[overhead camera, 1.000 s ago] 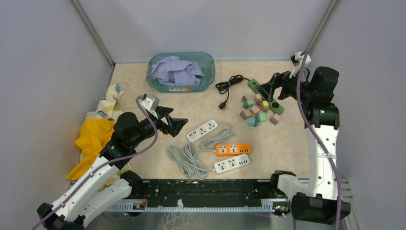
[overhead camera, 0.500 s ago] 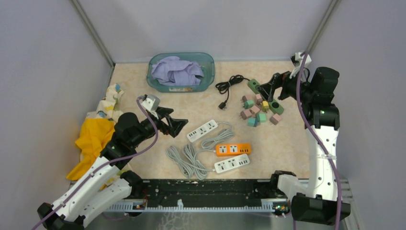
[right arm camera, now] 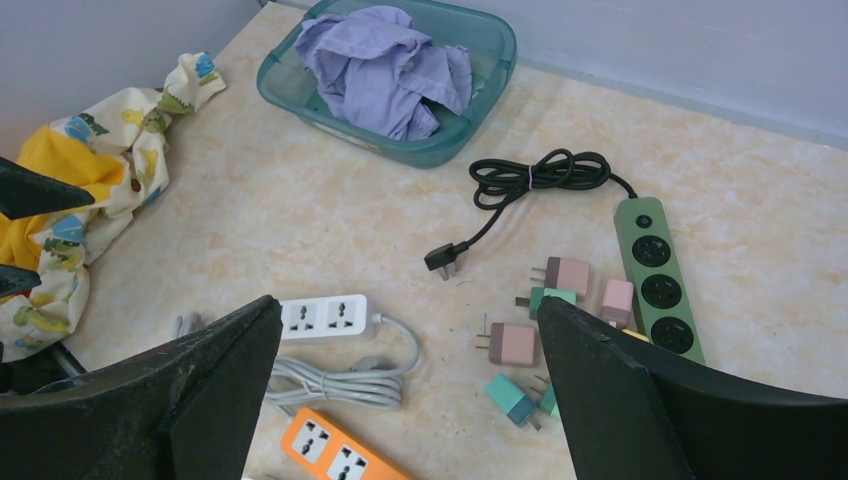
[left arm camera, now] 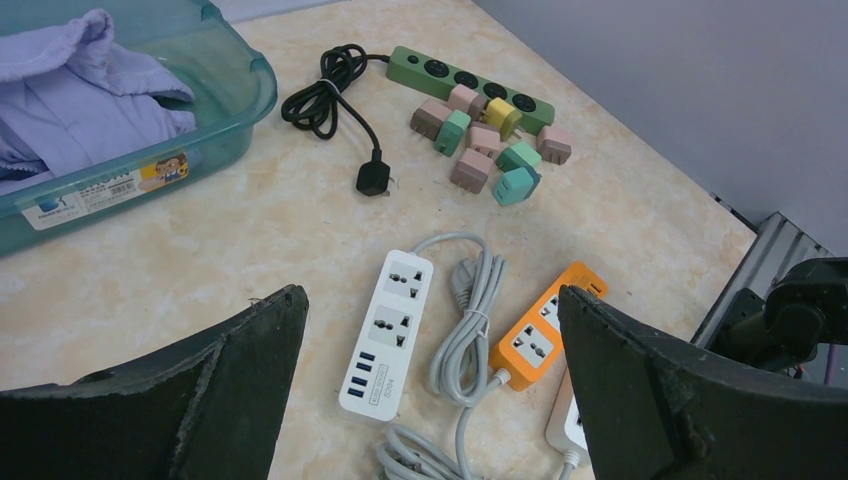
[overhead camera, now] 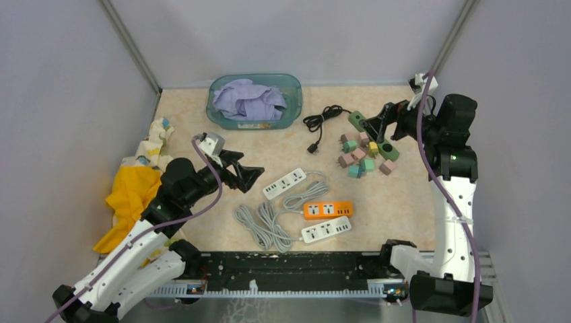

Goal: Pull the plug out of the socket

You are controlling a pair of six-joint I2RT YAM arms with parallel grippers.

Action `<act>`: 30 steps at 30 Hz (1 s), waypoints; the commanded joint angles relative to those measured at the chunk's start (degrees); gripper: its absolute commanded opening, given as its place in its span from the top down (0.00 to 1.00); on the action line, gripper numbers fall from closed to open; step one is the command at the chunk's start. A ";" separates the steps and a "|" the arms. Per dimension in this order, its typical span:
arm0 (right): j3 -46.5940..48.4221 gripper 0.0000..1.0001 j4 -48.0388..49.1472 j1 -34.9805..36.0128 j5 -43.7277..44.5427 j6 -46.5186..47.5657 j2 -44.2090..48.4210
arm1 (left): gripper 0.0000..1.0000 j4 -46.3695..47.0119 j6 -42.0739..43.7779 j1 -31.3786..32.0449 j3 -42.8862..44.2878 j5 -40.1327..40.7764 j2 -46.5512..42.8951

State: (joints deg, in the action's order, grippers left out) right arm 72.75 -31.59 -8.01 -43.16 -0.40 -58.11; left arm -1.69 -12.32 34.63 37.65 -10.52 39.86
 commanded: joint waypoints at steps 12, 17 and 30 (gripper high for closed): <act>0.09 0.01 1.30 -0.34 0.18 0.41 1.42 | 0.00 1.02 0.62 -0.33 -0.43 0.20 -0.26; 0.20 0.01 1.36 -0.33 0.05 0.40 1.35 | 0.00 0.99 0.69 -0.35 -0.38 0.08 -0.15; 0.11 0.01 1.62 -0.30 -0.09 0.40 1.24 | 0.00 1.13 0.71 -0.35 -0.43 0.06 0.05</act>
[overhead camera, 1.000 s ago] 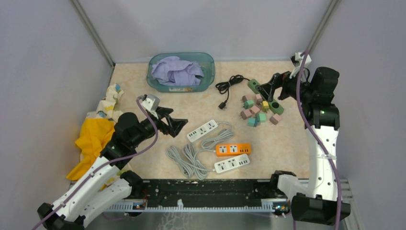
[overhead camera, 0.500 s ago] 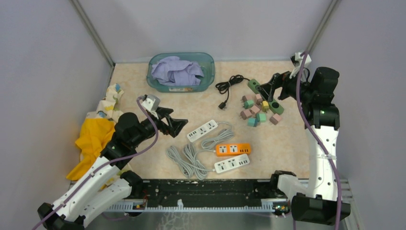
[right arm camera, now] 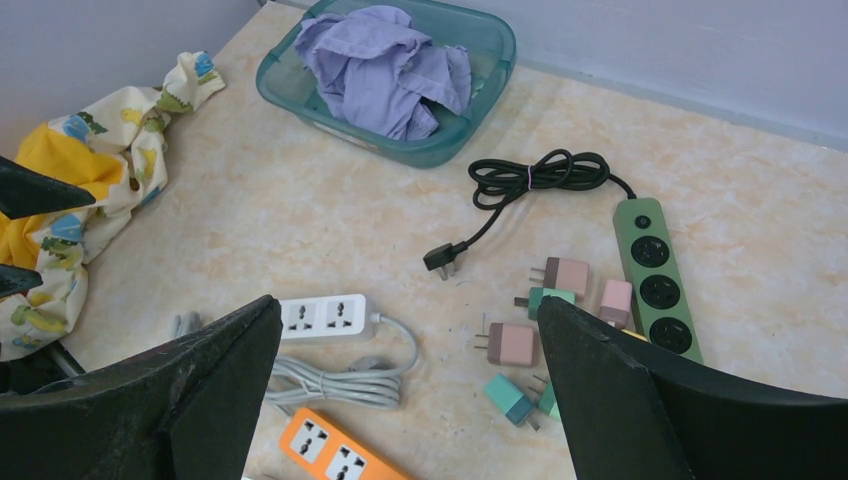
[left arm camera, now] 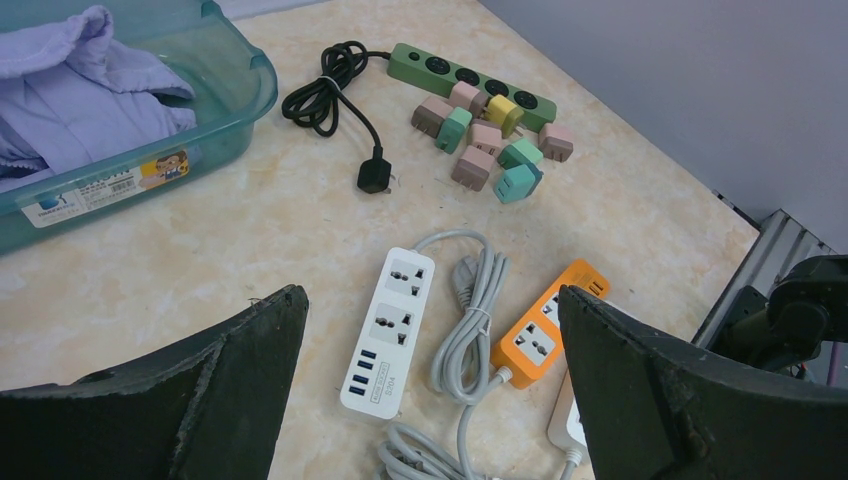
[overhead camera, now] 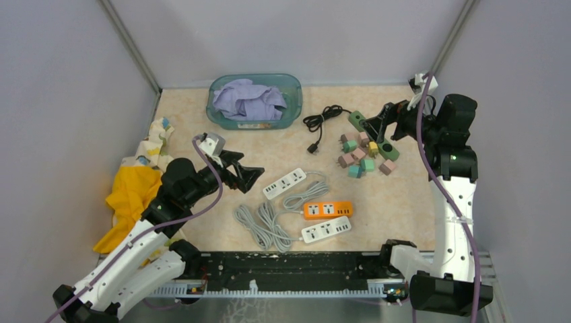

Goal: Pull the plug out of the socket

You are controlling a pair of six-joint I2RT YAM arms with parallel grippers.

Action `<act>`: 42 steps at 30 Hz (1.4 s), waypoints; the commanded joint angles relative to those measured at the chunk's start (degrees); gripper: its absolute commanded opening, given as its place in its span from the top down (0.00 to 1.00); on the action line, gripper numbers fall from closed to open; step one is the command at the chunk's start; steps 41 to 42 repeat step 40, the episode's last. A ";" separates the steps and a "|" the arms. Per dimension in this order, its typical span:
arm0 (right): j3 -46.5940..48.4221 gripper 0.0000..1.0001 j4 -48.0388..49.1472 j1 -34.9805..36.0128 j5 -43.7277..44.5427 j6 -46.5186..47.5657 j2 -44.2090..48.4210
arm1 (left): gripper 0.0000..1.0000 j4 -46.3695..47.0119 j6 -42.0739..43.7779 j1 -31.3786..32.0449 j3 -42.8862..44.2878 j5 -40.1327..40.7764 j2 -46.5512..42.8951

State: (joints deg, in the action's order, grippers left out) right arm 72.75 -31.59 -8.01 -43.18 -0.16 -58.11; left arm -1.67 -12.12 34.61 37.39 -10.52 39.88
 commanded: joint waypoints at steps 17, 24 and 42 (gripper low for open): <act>-0.67 0.01 1.53 -0.29 0.63 0.62 1.77 | 0.00 0.80 0.39 -0.38 -0.55 0.19 -0.54; -0.68 0.01 1.44 -0.36 0.67 0.69 1.77 | 0.00 0.71 0.44 -0.39 -0.58 0.18 -0.59; -0.79 0.01 1.57 -0.35 2.15 1.70 2.03 | 0.00 0.77 0.45 -0.51 -0.06 0.01 -0.53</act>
